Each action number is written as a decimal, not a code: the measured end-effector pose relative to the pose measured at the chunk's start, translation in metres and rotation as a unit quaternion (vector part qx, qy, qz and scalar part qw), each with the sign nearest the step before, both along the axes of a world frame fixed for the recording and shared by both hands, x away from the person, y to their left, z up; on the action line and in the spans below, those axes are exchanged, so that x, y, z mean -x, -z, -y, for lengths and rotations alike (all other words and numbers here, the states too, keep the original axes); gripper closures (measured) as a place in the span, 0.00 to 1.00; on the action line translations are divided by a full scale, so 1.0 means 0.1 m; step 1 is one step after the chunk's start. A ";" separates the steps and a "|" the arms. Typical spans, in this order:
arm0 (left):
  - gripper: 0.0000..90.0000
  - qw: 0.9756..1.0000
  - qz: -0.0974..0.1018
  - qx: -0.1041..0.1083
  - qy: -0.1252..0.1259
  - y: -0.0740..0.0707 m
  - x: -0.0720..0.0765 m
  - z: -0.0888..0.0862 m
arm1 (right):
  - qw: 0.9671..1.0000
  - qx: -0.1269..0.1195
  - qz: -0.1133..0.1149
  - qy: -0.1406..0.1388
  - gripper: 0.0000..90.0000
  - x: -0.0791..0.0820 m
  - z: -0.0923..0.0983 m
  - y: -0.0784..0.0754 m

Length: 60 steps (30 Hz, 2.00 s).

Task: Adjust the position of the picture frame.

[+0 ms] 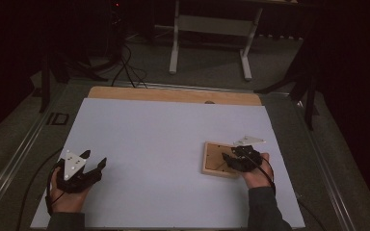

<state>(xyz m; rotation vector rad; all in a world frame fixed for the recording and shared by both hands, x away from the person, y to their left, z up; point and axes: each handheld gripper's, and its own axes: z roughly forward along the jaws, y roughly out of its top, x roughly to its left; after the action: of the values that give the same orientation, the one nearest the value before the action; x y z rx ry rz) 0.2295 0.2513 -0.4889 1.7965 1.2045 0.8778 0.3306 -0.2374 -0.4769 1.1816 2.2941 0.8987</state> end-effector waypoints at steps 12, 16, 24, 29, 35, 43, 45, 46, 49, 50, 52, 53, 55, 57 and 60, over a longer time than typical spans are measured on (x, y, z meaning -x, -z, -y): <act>0.43 1.000 -0.001 0.000 0.000 0.01 0.00 0.01 | 0.999 -0.015 -0.031 -0.028 0.29 0.20 0.24 0.13; 0.43 1.000 -0.001 0.000 0.000 0.01 0.00 0.01 | 0.998 -0.010 -0.041 -0.046 0.22 0.21 0.23 0.20; 0.43 1.000 -0.003 -0.002 0.002 0.01 -0.01 0.02 | 0.997 -0.001 -0.053 -0.052 0.14 0.16 0.22 0.35; 0.43 1.000 -0.003 -0.001 0.002 0.02 -0.01 0.02 | 0.997 -0.003 -0.058 -0.060 0.12 0.13 0.24 0.36; 0.43 1.000 -0.004 -0.001 0.003 0.02 -0.02 0.02 | 0.996 -0.009 -0.068 -0.064 0.10 0.08 0.25 0.37; 0.43 1.000 -0.004 -0.002 0.003 0.02 -0.02 0.03 | 0.994 -0.007 -0.076 -0.074 0.10 0.00 0.24 0.36; 0.43 1.000 -0.004 -0.002 0.003 0.02 -0.02 0.02 | 0.994 -0.007 -0.076 -0.074 0.10 -0.01 0.24 0.36; 0.43 1.000 -0.004 -0.001 0.003 0.02 -0.02 0.02 | 0.994 -0.008 -0.078 -0.076 0.10 -0.03 0.23 0.36; 0.43 1.000 -0.004 -0.002 0.003 0.02 -0.02 0.02 | 0.994 -0.013 -0.080 -0.075 0.10 -0.05 0.23 0.36; 0.43 1.000 -0.004 -0.002 0.003 0.02 -0.02 0.02 | 0.994 -0.014 -0.080 -0.075 0.10 -0.05 0.24 0.37; 0.43 1.000 -0.004 -0.003 0.004 0.02 -0.02 0.03 | 0.994 -0.016 -0.080 -0.076 0.10 -0.06 0.24 0.37; 0.43 1.000 -0.004 -0.003 0.004 0.02 -0.02 0.03 | 0.994 -0.016 -0.080 -0.077 0.10 -0.07 0.24 0.37; 0.43 1.000 -0.005 -0.003 0.004 0.02 -0.02 0.03 | 0.994 -0.016 -0.080 -0.078 0.10 -0.07 0.24 0.37; 0.43 1.000 -0.005 -0.003 0.004 0.02 -0.02 0.03 | 0.993 -0.016 -0.079 -0.081 0.10 -0.08 0.24 0.37; 0.43 1.000 -0.006 -0.005 0.005 0.02 -0.02 0.03 | 0.993 -0.011 -0.079 -0.091 0.10 -0.10 0.19 0.37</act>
<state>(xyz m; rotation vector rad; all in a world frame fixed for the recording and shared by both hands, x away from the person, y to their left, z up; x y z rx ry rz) 0.2315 0.2478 -0.4913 1.8162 1.2000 0.8713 0.3405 -0.2568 -0.5141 1.1013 2.5584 0.9261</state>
